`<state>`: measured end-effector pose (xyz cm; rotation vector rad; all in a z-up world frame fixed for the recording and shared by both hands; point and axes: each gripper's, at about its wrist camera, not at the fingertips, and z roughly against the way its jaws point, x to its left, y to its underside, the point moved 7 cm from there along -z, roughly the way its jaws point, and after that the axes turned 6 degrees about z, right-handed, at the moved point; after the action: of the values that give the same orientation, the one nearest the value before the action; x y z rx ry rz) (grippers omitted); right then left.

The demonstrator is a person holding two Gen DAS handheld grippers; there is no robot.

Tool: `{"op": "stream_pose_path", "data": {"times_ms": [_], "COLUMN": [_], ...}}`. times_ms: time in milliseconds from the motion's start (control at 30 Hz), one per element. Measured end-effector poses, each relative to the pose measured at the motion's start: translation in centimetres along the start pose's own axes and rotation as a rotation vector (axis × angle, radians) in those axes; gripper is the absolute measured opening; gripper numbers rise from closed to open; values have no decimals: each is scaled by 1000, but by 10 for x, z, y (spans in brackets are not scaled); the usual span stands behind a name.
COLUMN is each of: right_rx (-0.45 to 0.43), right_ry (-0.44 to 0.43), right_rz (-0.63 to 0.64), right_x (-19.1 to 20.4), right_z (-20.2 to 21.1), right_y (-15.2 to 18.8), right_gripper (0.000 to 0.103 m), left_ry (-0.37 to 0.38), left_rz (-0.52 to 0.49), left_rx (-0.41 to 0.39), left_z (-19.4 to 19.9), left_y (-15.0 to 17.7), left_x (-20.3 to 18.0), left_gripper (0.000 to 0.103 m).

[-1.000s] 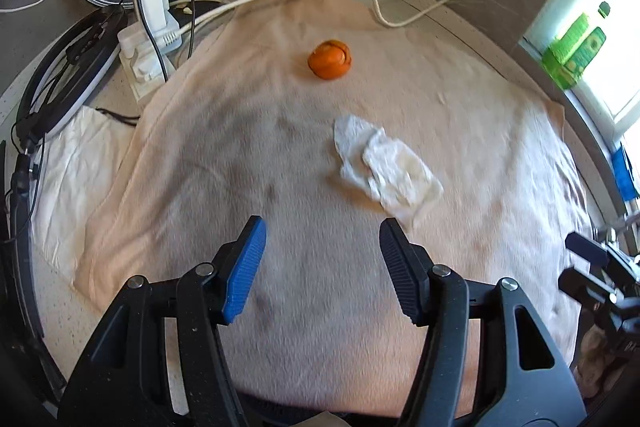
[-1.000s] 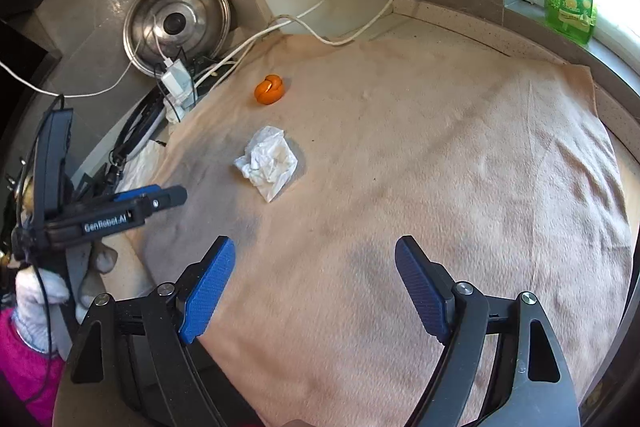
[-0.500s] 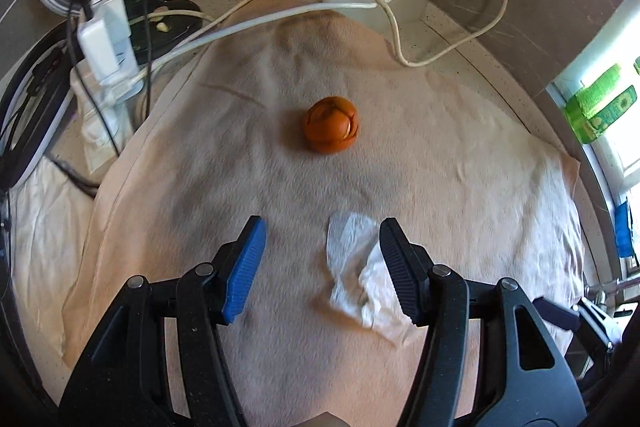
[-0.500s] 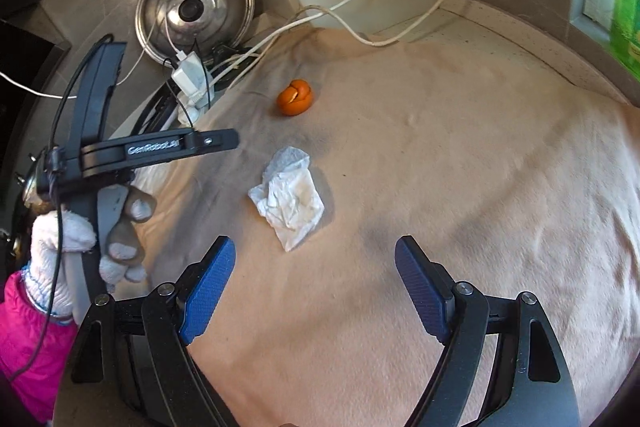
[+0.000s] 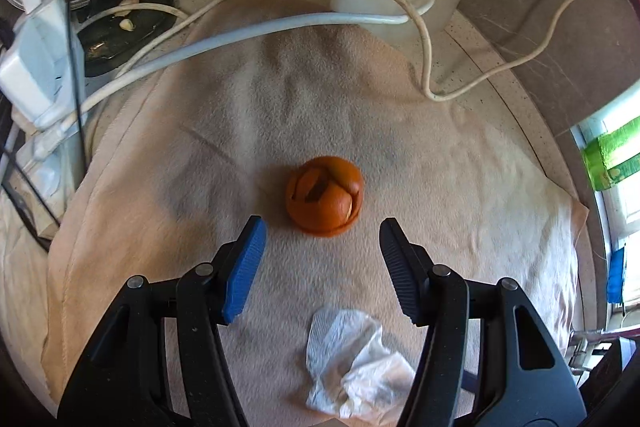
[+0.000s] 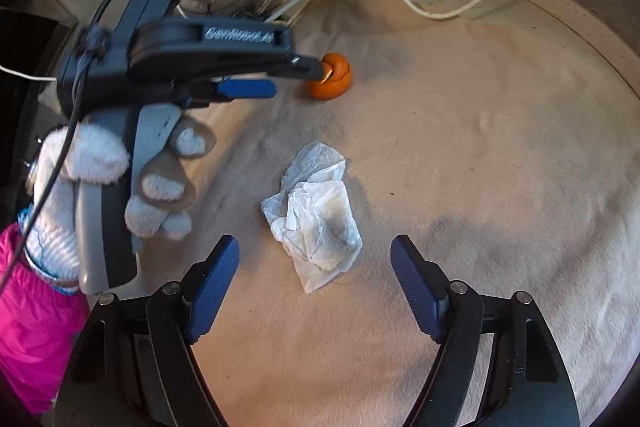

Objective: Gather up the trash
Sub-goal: 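Grasp the orange peel with the left gripper while the right gripper grasps the white tissue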

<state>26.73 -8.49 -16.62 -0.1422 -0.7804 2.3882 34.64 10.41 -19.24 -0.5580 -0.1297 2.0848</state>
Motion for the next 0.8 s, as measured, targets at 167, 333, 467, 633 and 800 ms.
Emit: {"op": "stream_pose_path", "data": {"times_ms": [167,333,467,633,800], "right_rx": [29,61,72,89,80], "right_ry": [-6,11,15,70,44], "right_rz": [52,108,140,190,156], "right_x": [7,17,25,31,30], "right_z": [-20,-37,-42,-51,-49], "right_y": [-6,-7,-5,-3,-2], "right_gripper": [73,65,60,46,26], "left_ry": [-21,-22,2,0,6], "left_rz": [4,-2,-7,-21,-12], "left_rx": [27,36,37,28,20], "left_z": [-20,-30,-31,-31,-27], "left_y": [-8,-10,-11,-11,-9], "left_x": [1,1,-1,-3,-4], "left_gripper": [61,60,50,46,44]}}
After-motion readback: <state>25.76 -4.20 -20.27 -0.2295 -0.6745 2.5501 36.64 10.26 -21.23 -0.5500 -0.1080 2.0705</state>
